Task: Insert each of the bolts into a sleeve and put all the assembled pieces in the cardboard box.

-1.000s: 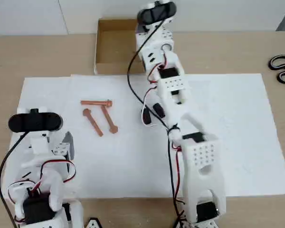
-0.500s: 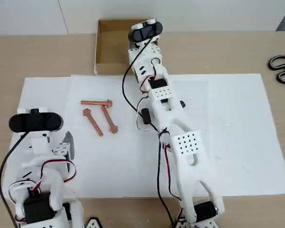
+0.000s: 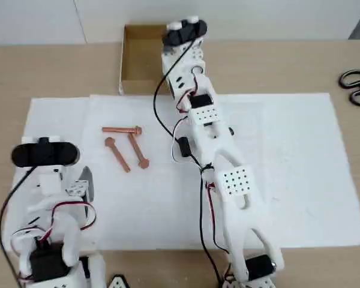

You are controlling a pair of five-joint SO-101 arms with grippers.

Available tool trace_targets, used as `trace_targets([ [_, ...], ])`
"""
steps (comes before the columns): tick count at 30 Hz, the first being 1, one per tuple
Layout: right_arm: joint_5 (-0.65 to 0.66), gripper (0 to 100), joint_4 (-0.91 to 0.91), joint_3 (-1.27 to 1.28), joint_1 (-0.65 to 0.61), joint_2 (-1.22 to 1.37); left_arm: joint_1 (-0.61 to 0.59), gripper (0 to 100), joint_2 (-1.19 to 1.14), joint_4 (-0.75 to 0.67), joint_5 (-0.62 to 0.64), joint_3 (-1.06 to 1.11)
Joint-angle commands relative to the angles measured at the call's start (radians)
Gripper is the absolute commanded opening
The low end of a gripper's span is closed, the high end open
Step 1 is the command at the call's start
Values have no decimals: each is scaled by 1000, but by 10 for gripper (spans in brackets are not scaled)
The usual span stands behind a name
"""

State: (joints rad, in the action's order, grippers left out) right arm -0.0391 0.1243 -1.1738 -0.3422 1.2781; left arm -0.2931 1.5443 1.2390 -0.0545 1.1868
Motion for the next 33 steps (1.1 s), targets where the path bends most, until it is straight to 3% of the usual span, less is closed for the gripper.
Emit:
trace_targets([
  [1, 8, 213, 125, -170, 4, -27, 2, 176, 8, -3, -5, -2],
  [8, 6, 213, 467, -522, 24, -30, 2, 176, 8, -2, -5, -2],
  [14, 6, 213, 680, -511, 74, -200, 0, 176, 8, -2, -5, -2],
  [28, 9, 213, 1534, -508, 90, -733, -3, 176, 8, 3, -5, -19],
  [33, 6, 213, 1563, -508, 124, -880, -3, 175, 8, 3, -5, -13],
])
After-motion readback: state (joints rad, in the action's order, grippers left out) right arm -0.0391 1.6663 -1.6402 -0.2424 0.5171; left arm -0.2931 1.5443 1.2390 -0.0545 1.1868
